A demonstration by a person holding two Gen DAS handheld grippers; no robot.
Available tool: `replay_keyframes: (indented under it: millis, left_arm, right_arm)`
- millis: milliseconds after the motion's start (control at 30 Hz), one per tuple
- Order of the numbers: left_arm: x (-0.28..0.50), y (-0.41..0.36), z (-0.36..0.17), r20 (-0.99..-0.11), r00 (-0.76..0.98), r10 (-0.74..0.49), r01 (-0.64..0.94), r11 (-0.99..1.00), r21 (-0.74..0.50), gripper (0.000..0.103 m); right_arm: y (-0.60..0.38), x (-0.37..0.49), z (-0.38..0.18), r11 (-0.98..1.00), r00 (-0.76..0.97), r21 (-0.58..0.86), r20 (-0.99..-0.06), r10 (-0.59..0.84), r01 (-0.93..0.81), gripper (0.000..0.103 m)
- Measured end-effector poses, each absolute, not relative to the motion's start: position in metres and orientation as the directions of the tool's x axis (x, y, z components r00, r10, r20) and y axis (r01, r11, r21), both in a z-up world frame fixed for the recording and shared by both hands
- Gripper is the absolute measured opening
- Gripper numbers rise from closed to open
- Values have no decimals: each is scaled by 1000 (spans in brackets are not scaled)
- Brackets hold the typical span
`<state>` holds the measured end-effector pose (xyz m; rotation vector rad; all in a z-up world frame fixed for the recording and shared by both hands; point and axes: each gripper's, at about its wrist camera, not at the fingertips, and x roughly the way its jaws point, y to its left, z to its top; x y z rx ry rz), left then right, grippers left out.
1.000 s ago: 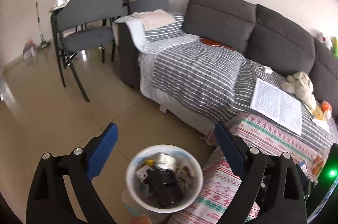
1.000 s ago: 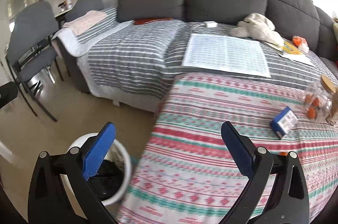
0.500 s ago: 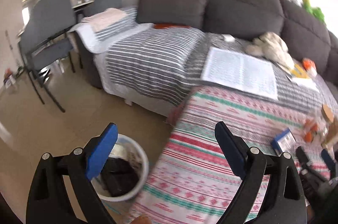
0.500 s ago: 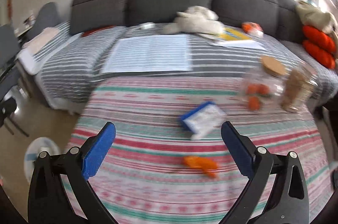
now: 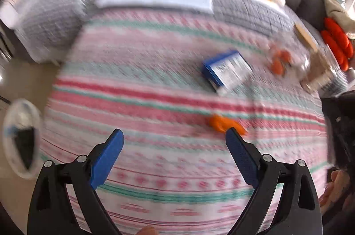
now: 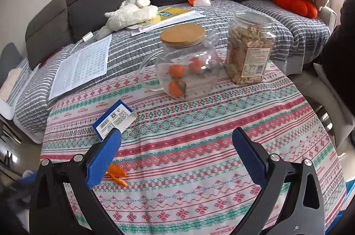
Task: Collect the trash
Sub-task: 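Move back to the table and grasp the orange item with the left tool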
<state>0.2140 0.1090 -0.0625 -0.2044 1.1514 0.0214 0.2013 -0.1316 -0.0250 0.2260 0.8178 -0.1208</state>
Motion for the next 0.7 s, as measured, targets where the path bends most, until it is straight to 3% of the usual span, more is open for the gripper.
replay_keyframes:
  millis: [300, 433, 600, 633, 700]
  left_arm:
    - [237, 55, -109, -926, 350, -143, -205, 953, -225, 89]
    - [240, 43, -121, -928, 341, -150, -210, 950, -230, 78]
    - [237, 34, -119, -906, 412, -95, -144, 975, -168, 35]
    - [236, 38, -118, -907, 411, -96, -137, 977, -166, 18]
    - [234, 49, -118, -905, 405, -130, -131, 971, -198, 13]
  right_arm:
    - [-175, 200, -23, 931, 660, 273, -749, 47, 243, 96]
    - [-183, 200, -20, 934, 667, 260, -744, 33, 244, 96]
    - [-186, 204, -30, 934, 639, 253, -768, 35, 253, 96]
    - [-186, 205, -31, 933, 636, 258, -771, 41, 253, 96]
    - [-183, 207, -34, 930, 627, 269, -777, 57, 249, 96]
